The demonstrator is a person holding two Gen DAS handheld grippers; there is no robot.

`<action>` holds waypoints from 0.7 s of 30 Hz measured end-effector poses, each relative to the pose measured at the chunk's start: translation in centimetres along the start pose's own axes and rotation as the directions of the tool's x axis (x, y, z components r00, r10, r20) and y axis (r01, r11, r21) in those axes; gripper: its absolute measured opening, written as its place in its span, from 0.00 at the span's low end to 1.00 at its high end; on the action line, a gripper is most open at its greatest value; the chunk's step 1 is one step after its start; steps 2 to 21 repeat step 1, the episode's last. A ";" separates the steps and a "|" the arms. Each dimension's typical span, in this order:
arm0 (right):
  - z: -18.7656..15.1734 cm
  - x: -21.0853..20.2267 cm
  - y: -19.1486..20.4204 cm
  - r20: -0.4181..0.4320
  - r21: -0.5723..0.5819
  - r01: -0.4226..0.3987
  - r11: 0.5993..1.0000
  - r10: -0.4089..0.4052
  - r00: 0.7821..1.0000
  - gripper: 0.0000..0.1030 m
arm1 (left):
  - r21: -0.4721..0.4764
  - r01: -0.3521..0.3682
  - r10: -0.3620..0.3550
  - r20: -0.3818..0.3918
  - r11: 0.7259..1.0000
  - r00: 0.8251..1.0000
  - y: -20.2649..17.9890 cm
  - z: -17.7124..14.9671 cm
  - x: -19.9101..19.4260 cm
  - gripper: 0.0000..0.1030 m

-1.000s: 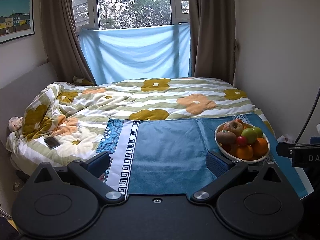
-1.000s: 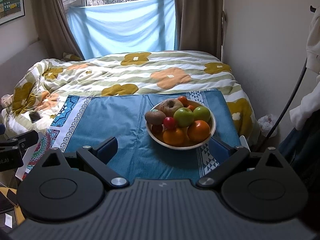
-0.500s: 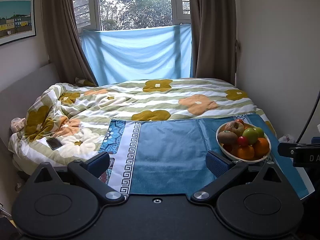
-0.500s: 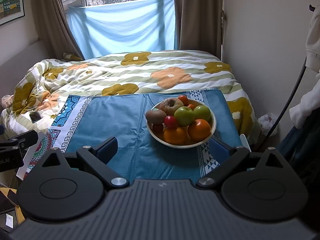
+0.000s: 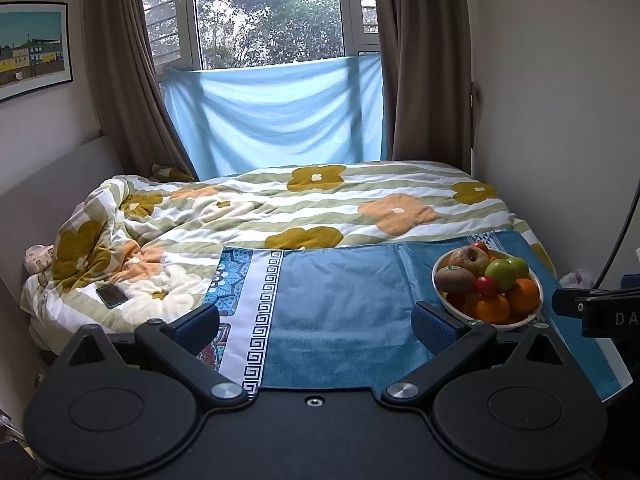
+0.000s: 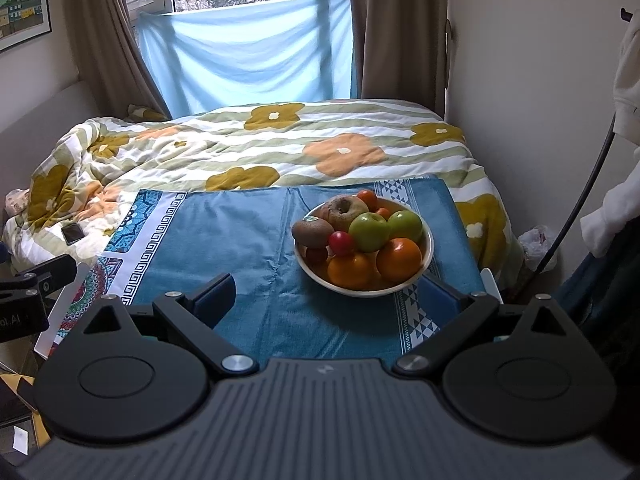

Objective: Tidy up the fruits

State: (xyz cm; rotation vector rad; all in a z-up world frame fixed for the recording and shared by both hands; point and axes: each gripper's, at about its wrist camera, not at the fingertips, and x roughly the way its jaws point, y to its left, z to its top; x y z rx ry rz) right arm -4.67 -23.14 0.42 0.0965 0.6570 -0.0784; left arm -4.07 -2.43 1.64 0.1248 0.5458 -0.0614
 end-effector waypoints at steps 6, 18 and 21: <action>0.0 0.1 0.0 -0.003 -0.001 -0.001 1.000 0.001 1.000 1.00 | -0.001 -0.003 0.003 -0.004 1.000 1.000 -0.1 0.0 0.1 1.00; 0.0 0.1 0.0 -0.003 -0.001 -0.001 1.000 0.001 1.000 1.00 | -0.001 -0.003 0.003 -0.004 1.000 1.000 -0.1 0.0 0.1 1.00; 0.0 0.1 0.0 -0.003 -0.001 -0.001 1.000 0.001 1.000 1.00 | -0.001 -0.003 0.003 -0.004 1.000 1.000 -0.1 0.0 0.1 1.00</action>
